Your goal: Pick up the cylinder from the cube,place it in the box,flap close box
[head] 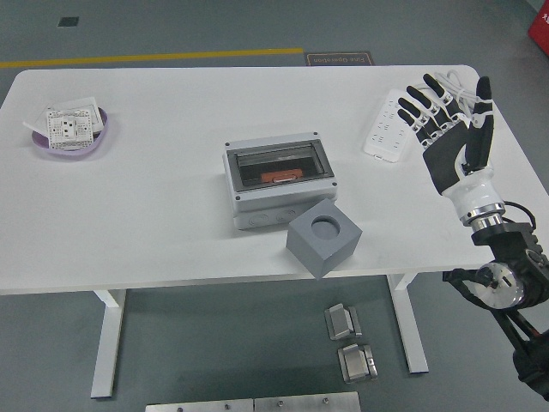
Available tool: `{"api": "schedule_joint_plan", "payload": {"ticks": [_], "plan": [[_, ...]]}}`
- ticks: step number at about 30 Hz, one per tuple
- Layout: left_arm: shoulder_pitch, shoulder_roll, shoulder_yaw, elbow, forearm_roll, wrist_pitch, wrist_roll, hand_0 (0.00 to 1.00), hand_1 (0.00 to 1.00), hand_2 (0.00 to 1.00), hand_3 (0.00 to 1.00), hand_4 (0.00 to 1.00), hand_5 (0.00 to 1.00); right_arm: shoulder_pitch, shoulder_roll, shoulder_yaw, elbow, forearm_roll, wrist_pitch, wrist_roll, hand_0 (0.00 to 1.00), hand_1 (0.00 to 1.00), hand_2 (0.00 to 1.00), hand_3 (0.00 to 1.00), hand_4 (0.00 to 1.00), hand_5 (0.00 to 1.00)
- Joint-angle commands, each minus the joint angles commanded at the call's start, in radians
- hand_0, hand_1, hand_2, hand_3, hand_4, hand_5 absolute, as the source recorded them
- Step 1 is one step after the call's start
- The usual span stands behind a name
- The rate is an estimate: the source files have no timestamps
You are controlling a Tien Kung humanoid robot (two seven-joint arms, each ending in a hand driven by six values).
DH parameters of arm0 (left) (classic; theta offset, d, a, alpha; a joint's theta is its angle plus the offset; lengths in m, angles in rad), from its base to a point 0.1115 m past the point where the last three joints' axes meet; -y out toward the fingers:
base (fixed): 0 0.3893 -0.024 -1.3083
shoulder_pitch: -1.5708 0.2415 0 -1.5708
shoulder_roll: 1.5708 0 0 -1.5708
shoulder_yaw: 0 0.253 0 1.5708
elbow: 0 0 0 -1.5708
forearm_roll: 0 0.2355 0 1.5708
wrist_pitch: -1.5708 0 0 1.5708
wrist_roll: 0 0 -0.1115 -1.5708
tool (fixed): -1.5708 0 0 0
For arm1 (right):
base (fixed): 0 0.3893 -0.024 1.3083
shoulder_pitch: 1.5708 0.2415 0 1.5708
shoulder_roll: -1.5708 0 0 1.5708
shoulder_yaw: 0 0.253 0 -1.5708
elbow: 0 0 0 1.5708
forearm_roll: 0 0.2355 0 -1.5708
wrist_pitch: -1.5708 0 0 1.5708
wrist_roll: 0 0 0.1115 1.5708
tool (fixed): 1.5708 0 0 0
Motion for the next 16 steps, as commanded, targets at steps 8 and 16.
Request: {"api": "schedule_joint_plan", "payload": {"ticks": [8,16], "plan": [[-0.016,0.024,-0.012,-0.008,0.016,-0.001,-0.001,0.698,0.683,0.513,0.728,0.738,0.333,-0.007,0.000,0.012,-0.001,-0.016,-0.008,-0.003,0.902,0.792,0.798,0.863,0.998,0.998],[-0.017,0.034,0.002,-0.006,0.006,-0.001,0.001,0.698,0.683,0.513,0.727,0.736,0.332,-0.007,-0.001,0.034,0.009,-0.044,-0.017,-0.010,0.901,0.792,0.796,0.867,0.998,0.998]]}}
